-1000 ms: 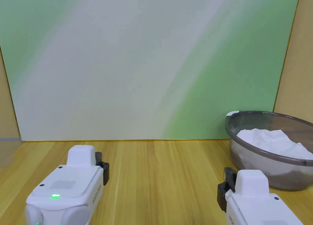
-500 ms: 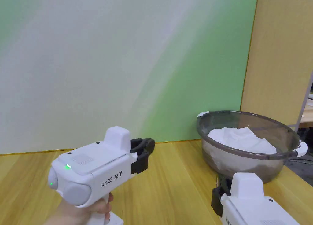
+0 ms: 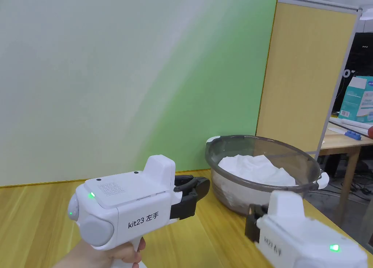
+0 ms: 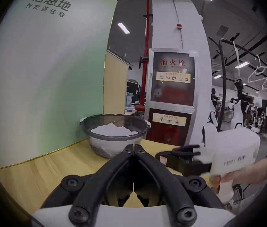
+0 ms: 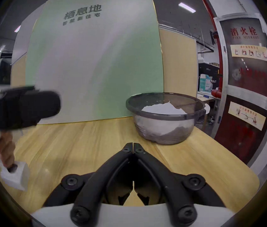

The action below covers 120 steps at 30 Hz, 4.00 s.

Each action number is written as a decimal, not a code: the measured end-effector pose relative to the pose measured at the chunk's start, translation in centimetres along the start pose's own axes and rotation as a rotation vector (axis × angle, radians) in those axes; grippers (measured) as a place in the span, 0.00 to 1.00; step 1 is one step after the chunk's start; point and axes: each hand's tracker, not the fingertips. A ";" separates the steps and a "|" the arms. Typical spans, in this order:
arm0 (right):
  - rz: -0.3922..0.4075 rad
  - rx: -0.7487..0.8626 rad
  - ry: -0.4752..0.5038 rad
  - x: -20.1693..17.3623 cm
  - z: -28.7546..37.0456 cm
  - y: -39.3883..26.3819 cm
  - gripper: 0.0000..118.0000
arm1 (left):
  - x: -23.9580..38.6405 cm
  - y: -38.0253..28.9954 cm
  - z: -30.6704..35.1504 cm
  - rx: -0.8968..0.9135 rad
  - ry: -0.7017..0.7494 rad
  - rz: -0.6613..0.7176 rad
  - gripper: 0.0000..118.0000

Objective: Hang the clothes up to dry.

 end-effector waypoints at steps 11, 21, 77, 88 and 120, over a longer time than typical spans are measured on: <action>0.088 -0.473 -0.098 5.9 -21.0 21.7 0.99 | -3.3 -1.0 -5.2 -0.030 0.052 0.021 0.00; 0.103 -0.772 -0.095 6.3 -43.8 16.3 0.93 | -10.0 -4.2 -9.9 -0.050 0.134 0.120 0.00; 0.133 0.270 -0.139 -2.4 2.3 44.6 0.13 | 0.2 7.8 2.5 0.061 0.456 -0.042 0.00; 0.199 0.287 0.070 -17.1 5.9 41.6 0.13 | -0.5 5.8 12.2 0.051 0.923 -0.036 0.00; 0.345 -0.133 0.526 -38.8 -0.7 14.4 0.13 | 0.0 -3.8 30.4 -0.012 1.294 0.059 0.00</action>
